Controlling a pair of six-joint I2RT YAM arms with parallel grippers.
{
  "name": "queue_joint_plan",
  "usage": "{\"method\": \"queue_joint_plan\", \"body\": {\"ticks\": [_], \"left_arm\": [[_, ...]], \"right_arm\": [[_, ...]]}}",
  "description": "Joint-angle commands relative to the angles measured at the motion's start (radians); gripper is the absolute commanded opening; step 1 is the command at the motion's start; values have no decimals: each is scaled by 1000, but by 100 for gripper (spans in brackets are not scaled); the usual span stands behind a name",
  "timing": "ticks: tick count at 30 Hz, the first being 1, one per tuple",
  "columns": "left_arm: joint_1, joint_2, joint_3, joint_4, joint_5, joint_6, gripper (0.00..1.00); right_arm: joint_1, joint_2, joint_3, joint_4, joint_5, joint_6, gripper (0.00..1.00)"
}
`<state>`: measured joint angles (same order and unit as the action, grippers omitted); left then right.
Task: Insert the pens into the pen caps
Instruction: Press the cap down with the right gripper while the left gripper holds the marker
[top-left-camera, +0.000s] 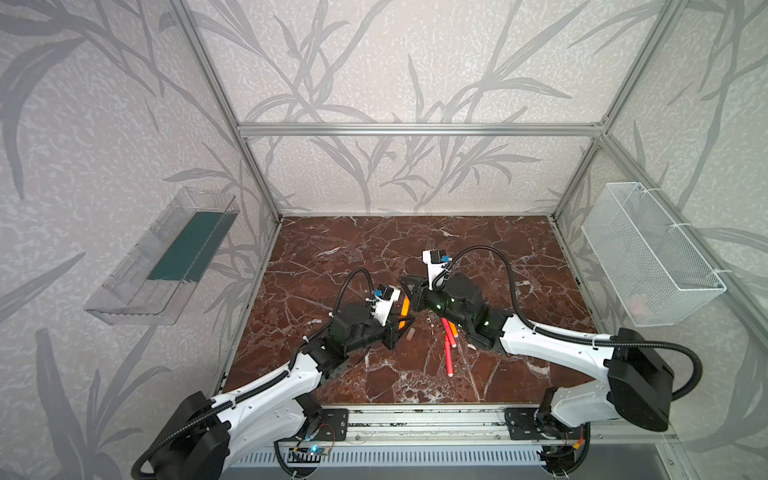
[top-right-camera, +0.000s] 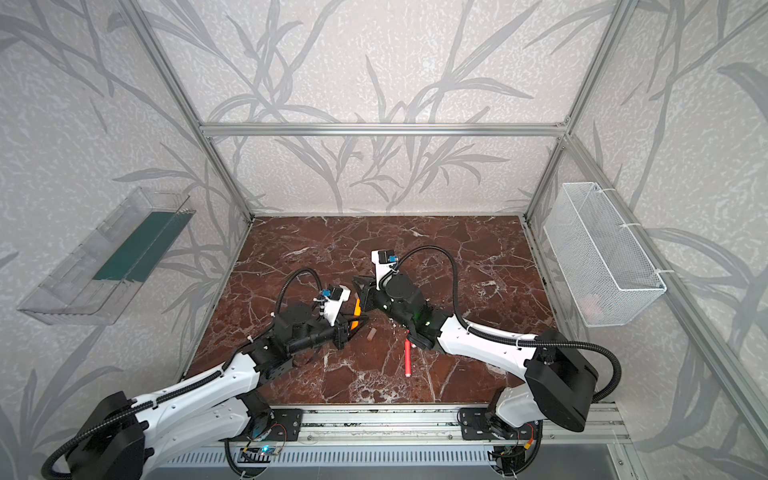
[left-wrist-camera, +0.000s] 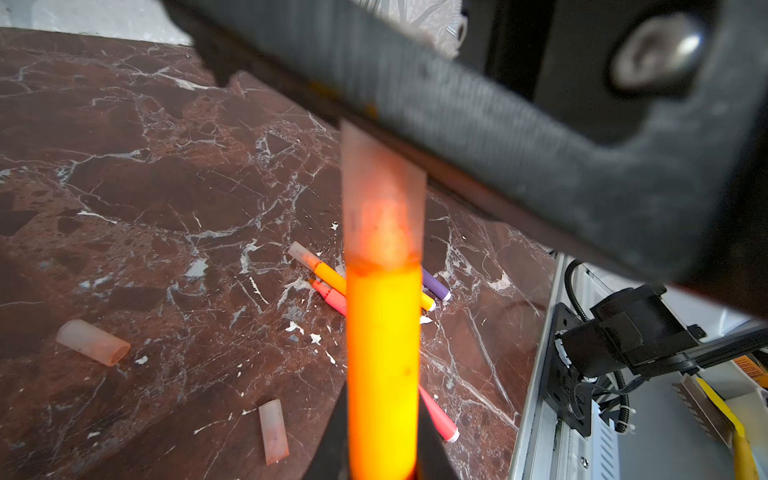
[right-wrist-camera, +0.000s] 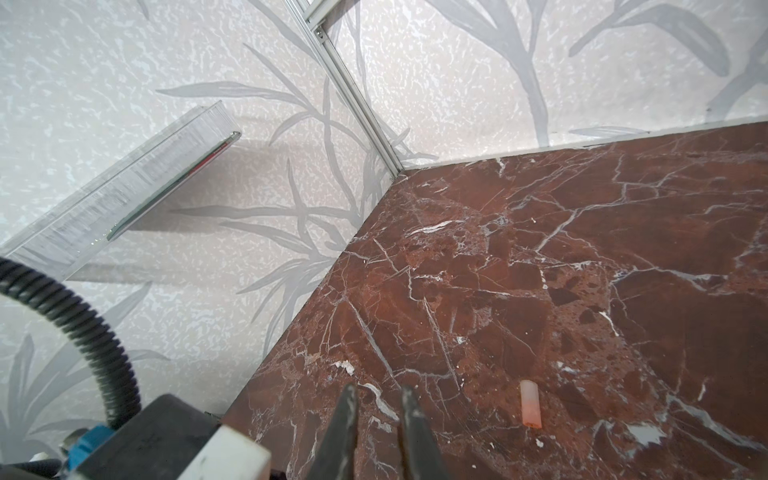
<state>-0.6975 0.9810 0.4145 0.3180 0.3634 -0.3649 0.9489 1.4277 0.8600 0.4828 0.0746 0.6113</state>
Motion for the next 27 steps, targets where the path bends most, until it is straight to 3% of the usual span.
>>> {"method": "queue_joint_plan", "body": {"ticks": [1,7,9,13,18,20,23,27], "left_arm": [[32,-5,131,49,-205,38,0],[34,-39,110,116,-496,98,0],[44,-56,133,82,-514,82,0],[95,-79,168,38,-411,26,0],[266,-76,162,101,-26,-124,0],[313,-68,146,166,81,-182,0],[320,-80,139,148,73,-161,0],[301,-99,143,60,-57,-61,0]], "right_arm": [[94,31,-28,-153,-100,8,0],[219,86,-29,-194,111,110,0],[239,86,-52,-172,153,125,0],[257,88,-86,-118,182,133,0],[257,53,-173,41,148,57,0],[257,54,-193,122,96,17,0],[258,59,-163,81,33,-16,0],[318,64,-83,-126,173,59,0]]}}
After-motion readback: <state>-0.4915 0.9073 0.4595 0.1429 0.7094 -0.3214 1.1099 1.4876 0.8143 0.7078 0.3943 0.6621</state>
